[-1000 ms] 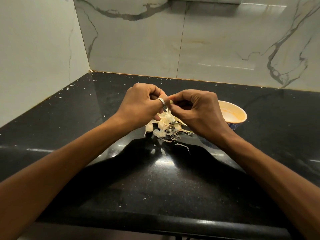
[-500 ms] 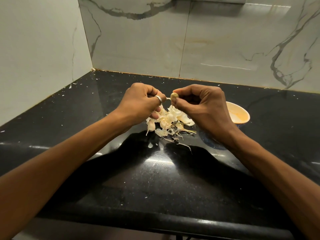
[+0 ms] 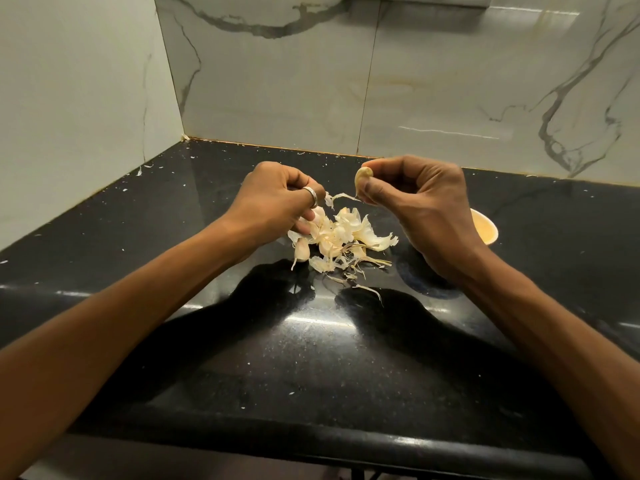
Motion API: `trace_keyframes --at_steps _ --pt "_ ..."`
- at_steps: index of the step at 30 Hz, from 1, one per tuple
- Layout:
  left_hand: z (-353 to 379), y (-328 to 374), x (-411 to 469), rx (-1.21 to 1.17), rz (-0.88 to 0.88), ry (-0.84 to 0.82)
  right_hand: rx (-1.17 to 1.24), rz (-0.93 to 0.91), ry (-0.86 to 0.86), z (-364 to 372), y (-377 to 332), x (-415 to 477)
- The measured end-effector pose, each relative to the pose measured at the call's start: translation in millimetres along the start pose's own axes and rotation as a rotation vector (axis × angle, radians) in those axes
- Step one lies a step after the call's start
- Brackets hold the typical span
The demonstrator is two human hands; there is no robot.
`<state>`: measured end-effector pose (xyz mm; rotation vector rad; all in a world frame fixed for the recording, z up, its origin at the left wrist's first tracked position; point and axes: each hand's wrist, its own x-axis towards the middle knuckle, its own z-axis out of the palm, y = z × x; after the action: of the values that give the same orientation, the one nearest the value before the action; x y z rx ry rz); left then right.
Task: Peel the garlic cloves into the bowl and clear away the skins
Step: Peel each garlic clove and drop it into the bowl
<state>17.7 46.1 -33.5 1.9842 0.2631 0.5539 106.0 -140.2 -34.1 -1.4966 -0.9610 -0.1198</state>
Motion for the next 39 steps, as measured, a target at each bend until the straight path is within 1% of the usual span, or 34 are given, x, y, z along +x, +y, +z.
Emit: trace_keyframes --at_steps 3,8,15,21,26,33,37,39 --pt "-0.7 0.6 0.9 0.0 0.012 0.016 0.005 0.003 0.016 -0.2 0.4 1.2" --pt "-1.7 -0.6 1.6 0.01 0.013 0.025 0.023 -0.035 0.107 -5.7 -2.5 5.2" --pt "-2.0 2.2 -0.9 0.007 0.014 0.008 -0.011 -0.009 0.071 -3.4 -1.9 3.9" --pt "-2.3 2.6 -1.1 0.004 0.049 -0.019 -0.066 0.002 0.046 -4.2 -1.8 3.1" --pt "-5.0 2.6 -1.1 0.032 0.145 0.008 -0.093 -0.001 0.039 -4.6 -1.3 3.0" --pt "0.8 1.8 -4.1 0.101 0.245 -0.004 -0.128 0.01 0.03 -4.0 0.6 2.8" --pt "3.6 -3.4 -2.9 0.274 0.328 0.099 -0.179 0.017 0.011 -2.9 3.6 2.3" --pt "2.2 -5.3 -1.0 0.31 0.347 0.141 -0.188 0.021 0.006 -2.4 3.5 2.1"
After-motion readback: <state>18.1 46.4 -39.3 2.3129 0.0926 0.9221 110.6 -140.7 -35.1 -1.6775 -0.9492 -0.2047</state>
